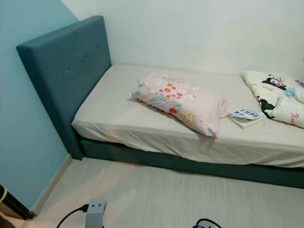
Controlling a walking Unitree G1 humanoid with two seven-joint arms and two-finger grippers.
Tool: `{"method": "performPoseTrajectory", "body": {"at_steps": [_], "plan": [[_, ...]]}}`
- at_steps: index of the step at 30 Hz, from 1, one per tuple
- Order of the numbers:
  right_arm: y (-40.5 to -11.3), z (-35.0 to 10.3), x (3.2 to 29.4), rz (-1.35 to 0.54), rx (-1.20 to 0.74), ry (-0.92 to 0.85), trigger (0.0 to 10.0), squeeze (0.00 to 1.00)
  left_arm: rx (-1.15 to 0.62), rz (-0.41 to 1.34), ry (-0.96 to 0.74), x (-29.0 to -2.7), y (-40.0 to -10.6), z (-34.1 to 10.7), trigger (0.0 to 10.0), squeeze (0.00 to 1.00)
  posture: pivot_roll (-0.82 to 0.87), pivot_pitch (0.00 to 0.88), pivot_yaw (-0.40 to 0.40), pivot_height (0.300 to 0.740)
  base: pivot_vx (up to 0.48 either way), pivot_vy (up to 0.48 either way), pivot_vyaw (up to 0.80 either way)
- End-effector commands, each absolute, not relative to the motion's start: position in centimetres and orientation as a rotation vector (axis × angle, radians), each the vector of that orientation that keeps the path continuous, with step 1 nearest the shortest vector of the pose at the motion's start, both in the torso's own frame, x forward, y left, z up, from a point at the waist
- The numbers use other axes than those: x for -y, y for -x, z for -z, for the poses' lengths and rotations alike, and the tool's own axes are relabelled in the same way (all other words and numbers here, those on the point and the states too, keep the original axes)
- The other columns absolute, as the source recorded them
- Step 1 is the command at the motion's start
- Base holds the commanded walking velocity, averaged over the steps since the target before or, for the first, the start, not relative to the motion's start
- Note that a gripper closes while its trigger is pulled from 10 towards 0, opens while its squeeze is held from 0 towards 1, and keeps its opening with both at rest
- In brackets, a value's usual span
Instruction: Clean up the room
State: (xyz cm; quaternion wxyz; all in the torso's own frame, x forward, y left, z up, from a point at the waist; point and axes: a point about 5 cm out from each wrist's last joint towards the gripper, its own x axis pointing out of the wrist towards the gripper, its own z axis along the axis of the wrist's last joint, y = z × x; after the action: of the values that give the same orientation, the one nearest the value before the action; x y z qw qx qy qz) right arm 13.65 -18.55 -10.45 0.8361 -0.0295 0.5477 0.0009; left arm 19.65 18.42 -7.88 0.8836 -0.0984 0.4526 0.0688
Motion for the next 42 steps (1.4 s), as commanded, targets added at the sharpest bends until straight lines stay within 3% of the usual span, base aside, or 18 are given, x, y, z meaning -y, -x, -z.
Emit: {"method": "performPoseTrajectory", "body": {"at_steps": [1, 7, 18, 23, 30, 31, 36, 39, 41, 42], "plan": [[-13.4, 10.6, 17.6, -0.026, -1.181, 0.06, 10.0, 0.0, -0.832, -0.17, 0.223, -21.8, -22.0, 5.9, 10.0, 0.0, 0.01, 0.0, -0.046, 0.74, 0.0, 0.0, 0.0], [-13.2, 10.6, 18.3, -0.017, -1.183, 0.062, 10.0, 0.0, -0.855, -0.087, 0.113, -21.3, -22.0, 6.0, 10.0, 0.0, 0.01, 0.0, -0.045, 0.74, 0.0, 0.0, 0.0], [-12.5, 10.8, 18.8, -0.019, -1.202, 0.077, 10.0, 0.0, -1.044, 0.004, -0.032, -21.0, -16.5, 8.9, 10.0, 0.0, 0.01, 0.0, -0.055, 0.74, 0.0, 0.0, 0.0], [-12.3, 10.8, 19.5, -0.023, -1.205, 0.099, 10.0, 0.0, -1.078, 0.023, -0.061, -20.6, -15.5, 9.4, 10.0, 0.0, 0.01, 0.0, -0.054, 0.74, 0.0, 0.0, 0.0], [-13.9, 9.5, 23.4, 0.179, -1.11, 0.206, 10.0, 0.0, -1.061, 0.04, -0.096, -19.1, -15.7, 9.6, 10.0, 0.0, 0.02, 0.0, -0.054, 0.74, 0.0, 0.0, 0.0], [-14.4, 8.8, 25.1, 0.283, -1.062, 0.148, 10.0, 0.0, -1.052, 0.049, -0.107, -18.4, -16.0, 9.5, 10.0, 0.0, 0.02, 0.0, -0.056, 0.74, 0.0, 0.0, 0.0], [-16.4, 7.2, 27.1, 0.425, -0.915, -0.034, 10.0, 0.0, -1.02, 0.068, -0.112, -16.1, -17.5, 9.1, 10.0, 0.0, 0.01, 0.0, -0.06, 0.74, 0.0, 0.0, 0.0], [-17.4, 6.9, 26.7, 0.418, -0.868, -0.095, 10.0, 0.0, -1.013, 0.071, -0.109, -15.6, -17.9, 8.9, 10.0, 0.0, 0.01, 0.0, -0.063, 0.74, 0.0, 0.0, 0.0], [-19.6, 6.5, 24.3, 0.348, -0.777, -0.279, 10.0, 0.0, -1.001, 0.082, -0.104, -14.6, -18.8, 8.6, 10.0, 0.0, 0.01, 0.0, -0.063, 0.74, 0.0, 0.0, 0.0], [-19.6, 6.5, 24.3, 0.348, -0.777, -0.279, 10.0, 0.0, -1.001, 0.082, -0.104, -14.6, -18.8, 8.6, 10.0, 0.0, 0.01, 0.0, -0.063, 0.74, 0.0, 0.0, 0.0]]}}
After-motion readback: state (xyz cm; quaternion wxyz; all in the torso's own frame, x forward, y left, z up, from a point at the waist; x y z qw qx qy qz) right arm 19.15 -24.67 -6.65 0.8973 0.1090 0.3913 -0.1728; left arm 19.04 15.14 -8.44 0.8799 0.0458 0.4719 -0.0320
